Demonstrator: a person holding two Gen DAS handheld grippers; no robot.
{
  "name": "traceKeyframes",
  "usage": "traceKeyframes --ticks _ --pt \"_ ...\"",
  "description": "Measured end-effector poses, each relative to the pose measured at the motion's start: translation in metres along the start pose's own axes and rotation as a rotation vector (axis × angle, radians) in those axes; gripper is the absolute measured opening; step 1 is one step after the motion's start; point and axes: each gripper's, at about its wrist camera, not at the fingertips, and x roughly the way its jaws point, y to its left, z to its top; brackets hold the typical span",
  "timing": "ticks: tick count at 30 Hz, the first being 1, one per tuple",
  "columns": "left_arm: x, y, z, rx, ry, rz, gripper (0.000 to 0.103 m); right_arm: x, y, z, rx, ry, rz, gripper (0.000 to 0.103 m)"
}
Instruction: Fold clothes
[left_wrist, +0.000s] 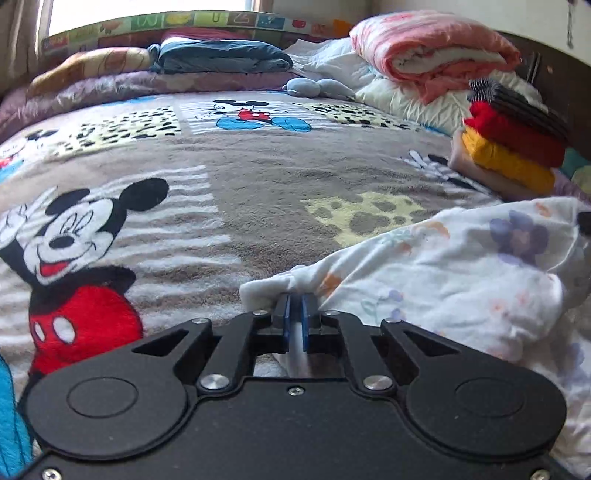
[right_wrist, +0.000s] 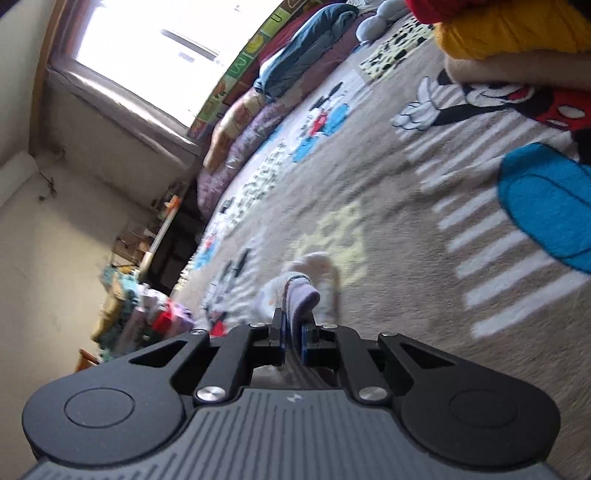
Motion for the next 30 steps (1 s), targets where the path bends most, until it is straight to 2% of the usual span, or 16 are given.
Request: traceKeyframes --ticks 3,6,9,12,13,17,18,21,22,23,24,27,29,30 --pt "-0.007 0.001 0.002 -0.027 -0.044 -0.015 0.003 -0.008 0.025 0.001 0.015 -0.009 0.060 0.009" --pt "-0.021 0.007 0.004 -0.059 -0.090 -0.057 0.008 -0.017 0.049 0.003 0.041 -0.018 0.114 0.009" --pt "-0.030 0.008 0.004 -0.057 -0.113 -0.099 0.008 -0.025 0.062 0.005 0.067 -0.020 0.141 0.009" --pt "-0.020 0.005 0.003 -0.067 -0.080 -0.082 0.013 -0.025 0.062 0.003 0.059 -0.015 0.105 0.009" --pt "-0.017 0.004 0.002 -0.070 -0.069 -0.077 0.021 -0.023 0.057 0.003 0.070 -0.013 0.085 0.009" --pt "-0.003 0.000 0.001 -0.083 -0.025 -0.054 0.021 -0.018 0.045 -0.005 -0.003 -0.031 -0.046 0.009" --pt "0.000 -0.001 0.000 -0.086 -0.014 -0.049 0.021 -0.019 0.050 -0.010 -0.057 -0.036 -0.048 0.009" --pt "-0.002 0.018 -0.001 -0.214 -0.018 -0.126 0.024 -0.022 0.082 -0.032 -0.276 -0.034 -0.055 0.009" --pt "-0.004 0.026 -0.002 -0.274 -0.022 -0.169 0.035 -0.023 0.094 -0.039 -0.344 -0.033 -0.058 0.009" --pt "-0.005 0.034 -0.004 -0.346 -0.030 -0.224 0.056 -0.023 0.105 -0.049 -0.418 -0.030 -0.065 0.009" --pt "-0.005 0.042 -0.007 -0.423 -0.040 -0.283 0.061 -0.024 0.116 -0.058 -0.493 -0.028 -0.072 0.009" --pt "-0.004 0.062 -0.013 -0.632 -0.063 -0.415 0.068 -0.024 0.144 -0.089 -0.680 -0.006 -0.095 0.009" --pt "-0.002 0.071 -0.018 -0.735 -0.072 -0.477 0.075 -0.021 0.154 -0.110 -0.781 0.014 -0.121 0.009" --pt "-0.002 0.074 -0.019 -0.766 -0.074 -0.495 0.076 -0.019 0.157 -0.119 -0.817 0.026 -0.132 0.009"
